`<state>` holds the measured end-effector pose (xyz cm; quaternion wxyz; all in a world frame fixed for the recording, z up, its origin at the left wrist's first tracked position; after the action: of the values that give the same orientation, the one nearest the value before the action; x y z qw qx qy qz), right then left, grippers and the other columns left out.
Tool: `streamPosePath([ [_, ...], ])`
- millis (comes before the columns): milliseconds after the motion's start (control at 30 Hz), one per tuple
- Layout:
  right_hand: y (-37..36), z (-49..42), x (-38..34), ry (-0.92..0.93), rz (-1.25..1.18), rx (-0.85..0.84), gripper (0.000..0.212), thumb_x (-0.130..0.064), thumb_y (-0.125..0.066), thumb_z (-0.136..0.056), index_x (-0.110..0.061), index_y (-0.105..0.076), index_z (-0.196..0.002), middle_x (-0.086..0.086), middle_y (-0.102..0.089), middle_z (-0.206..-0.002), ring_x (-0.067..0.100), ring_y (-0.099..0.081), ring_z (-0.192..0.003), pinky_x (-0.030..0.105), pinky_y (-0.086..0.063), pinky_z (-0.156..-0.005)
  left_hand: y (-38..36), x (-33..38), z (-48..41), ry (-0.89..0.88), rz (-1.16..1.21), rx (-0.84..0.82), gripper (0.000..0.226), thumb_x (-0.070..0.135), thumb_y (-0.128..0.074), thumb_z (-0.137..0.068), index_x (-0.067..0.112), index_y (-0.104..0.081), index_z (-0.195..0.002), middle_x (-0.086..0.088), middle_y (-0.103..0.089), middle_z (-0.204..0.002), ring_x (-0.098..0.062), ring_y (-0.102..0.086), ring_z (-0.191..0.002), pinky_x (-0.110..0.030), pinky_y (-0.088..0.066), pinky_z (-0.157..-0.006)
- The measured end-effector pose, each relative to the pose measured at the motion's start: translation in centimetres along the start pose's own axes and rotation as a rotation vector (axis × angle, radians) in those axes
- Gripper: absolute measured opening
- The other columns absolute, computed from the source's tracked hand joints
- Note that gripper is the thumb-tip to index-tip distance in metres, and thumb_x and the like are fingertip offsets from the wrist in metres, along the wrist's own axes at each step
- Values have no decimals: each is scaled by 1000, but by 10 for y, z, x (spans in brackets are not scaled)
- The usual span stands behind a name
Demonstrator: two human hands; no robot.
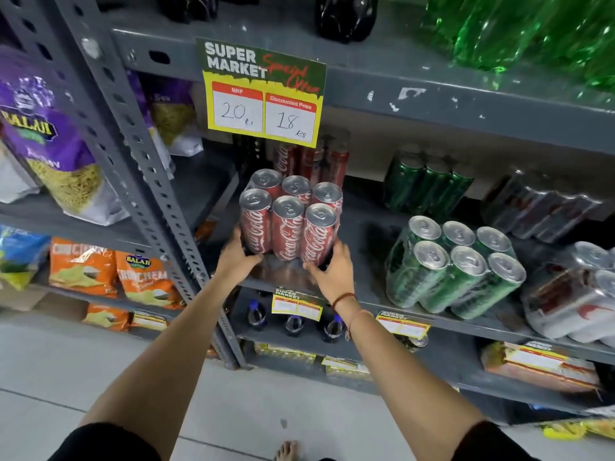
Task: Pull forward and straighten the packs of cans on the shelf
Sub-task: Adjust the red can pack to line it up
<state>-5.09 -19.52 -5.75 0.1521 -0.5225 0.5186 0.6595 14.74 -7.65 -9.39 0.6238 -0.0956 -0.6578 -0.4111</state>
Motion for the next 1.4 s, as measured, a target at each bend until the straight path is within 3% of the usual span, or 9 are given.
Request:
streamPosePath([
  [100,4,1,1,8,-19,11,69,-19,-81,-69,-10,-44,-126,11,-50,-119,26,-54,-110,31,-42,-92,4,1,8,-13,22,30,85,3,-74,-73,12,-26,-143,-16,-52,-136,-24,-51,-120,-31,-39,-95],
  [267,9,10,5,34,11,38,65,-21,-83,-66,-10,-48,-120,9,-55,-113,26,-54,-107,45,-50,-91,9,5,30,-106,-35,51,78,5,-75,-74,9,-34,-140,-16,-54,-134,-23,-53,-117,-30,-40,-97],
  [400,11,24,8,49,25,58,68,-21,-85,-61,-11,-48,-118,7,-55,-110,26,-54,-106,44,-50,-90,11,6,42,-143,-39,54,75,8,-77,-73,10,-37,-137,-11,-57,-129,-22,-56,-114,-31,-44,-96],
  [500,12,31,11,51,30,65,67,-20,-85,-61,-10,-48,-116,8,-55,-109,27,-53,-106,44,-49,-89,12,6,48,-169,-26,41,76,9,-78,-71,12,-39,-136,-1,-59,-119,-12,-57,-105,-22,-44,-89],
  [733,13,39,9,58,48,86,68,-20,-85,-61,-10,-48,-118,7,-54,-107,25,-52,-104,44,-50,-89,12,5,53,-184,-10,14,78,8,-78,-71,14,-38,-137,2,-59,-115,-9,-59,-102,-27,-47,-92],
  [867,15,41,9,50,58,91,70,-20,-84,-63,-10,-47,-121,8,-55,-109,25,-53,-105,46,-51,-89,12,2,57,-182,1,22,78,7,-78,-71,15,-38,-137,7,-60,-112,11,-56,-93,-10,-45,-82],
  [1033,15,40,9,51,69,89,70,-20,-84,-64,-9,-47,-122,9,-54,-111,26,-53,-106,45,-50,-91,13,3,56,-197,-27,17,79,8,-78,-71,14,-37,-138,8,-58,-112,18,-53,-89,3,-41,-72],
  [1233,13,48,6,51,65,96,71,-21,-83,-65,-10,-45,-124,8,-53,-111,24,-51,-108,40,-48,-93,15,5,51,-185,-93,-2,81,13,-80,-70,12,-37,-138,7,-55,-114,-1,-53,-97,-6,-38,-79],
  [1400,16,49,1,40,74,36,73,-19,-82,-66,-9,-43,-127,9,-51,-115,24,-49,-111,45,-47,-95,15,12,56,-134,-122,0,76,9,-78,-72,8,-37,-136,-12,-59,-127,-15,-57,-109,-27,-44,-93],
])
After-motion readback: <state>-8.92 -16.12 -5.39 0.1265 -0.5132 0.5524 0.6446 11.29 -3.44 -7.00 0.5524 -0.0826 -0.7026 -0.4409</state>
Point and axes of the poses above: each hand's wrist, its own z-axis away from the middle knuckle, its own y-axis out of the back of the hand, x = y × z, the point moved 8 cm from there along -z, towards the middle knuckle
